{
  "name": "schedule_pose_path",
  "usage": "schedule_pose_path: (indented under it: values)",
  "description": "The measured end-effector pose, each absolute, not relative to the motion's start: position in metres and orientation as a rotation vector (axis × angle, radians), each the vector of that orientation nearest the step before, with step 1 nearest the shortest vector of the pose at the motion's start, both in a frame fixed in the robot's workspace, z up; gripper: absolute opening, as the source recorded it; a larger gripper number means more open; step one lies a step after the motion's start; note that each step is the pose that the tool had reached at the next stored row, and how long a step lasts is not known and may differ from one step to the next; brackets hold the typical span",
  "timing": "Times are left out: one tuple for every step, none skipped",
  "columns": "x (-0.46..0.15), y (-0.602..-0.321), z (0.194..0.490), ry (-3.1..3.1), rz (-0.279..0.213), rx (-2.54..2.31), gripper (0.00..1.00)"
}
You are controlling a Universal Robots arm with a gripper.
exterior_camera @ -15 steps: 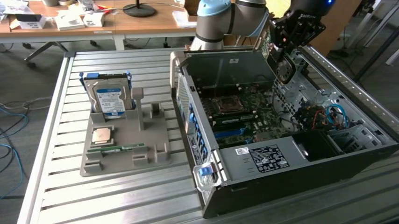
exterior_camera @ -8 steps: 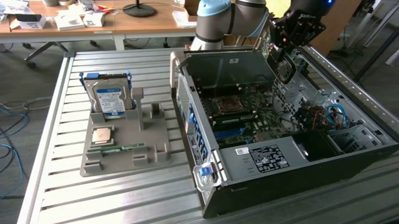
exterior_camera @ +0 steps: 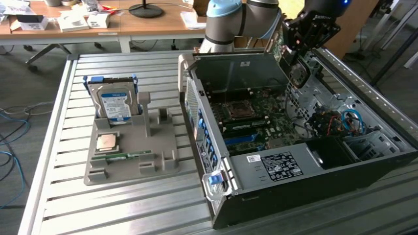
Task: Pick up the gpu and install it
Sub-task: 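Insert the gpu into the slot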
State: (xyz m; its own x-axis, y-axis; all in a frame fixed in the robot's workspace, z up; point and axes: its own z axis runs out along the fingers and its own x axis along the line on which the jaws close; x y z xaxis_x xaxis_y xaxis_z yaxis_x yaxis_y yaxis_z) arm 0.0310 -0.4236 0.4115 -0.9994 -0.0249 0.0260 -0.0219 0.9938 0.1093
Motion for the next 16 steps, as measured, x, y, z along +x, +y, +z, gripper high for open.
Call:
schedule_pose_path:
  values:
    - [0.031, -0.4236, 0.4114, -3.109, -0.169, 0.05, 0.26]
    - [0.031, -0.4236, 0.4113, -3.108, -0.168, 0.067, 0.26]
    - [0.031, -0.4236, 0.4113, -3.107, -0.166, 0.086, 0.26]
    - [0.031, -0.4236, 0.4113, -3.106, -0.164, 0.104, 0.26]
    - [0.031, -0.4237, 0.4112, -3.105, -0.163, 0.12, 0.26]
    - [0.031, -0.4237, 0.4112, -3.103, -0.162, 0.136, 0.26]
    - [0.031, -0.4237, 0.4111, -3.102, -0.161, 0.152, 0.26]
    - [0.031, -0.4237, 0.4111, -3.101, -0.16, 0.167, 0.26]
    - [0.031, -0.4236, 0.4109, -3.1, -0.159, 0.183, 0.26]
    - [0.031, -0.4236, 0.4108, -3.098, -0.157, 0.205, 0.26]
    - [0.031, -0.4236, 0.4107, -3.095, -0.156, 0.227, 0.26]
    - [0.031, -0.4237, 0.4106, -3.092, -0.155, 0.253, 0.26]
    - [0.031, -0.4236, 0.4105, -3.089, -0.154, 0.279, 0.26]
    - [0.0309, -0.4236, 0.4104, -3.086, -0.152, 0.303, 0.26]
    - [0.0309, -0.4237, 0.4103, -3.083, -0.152, 0.326, 0.26]
    - [0.031, -0.4236, 0.4102, -3.08, -0.151, 0.35, 0.26]
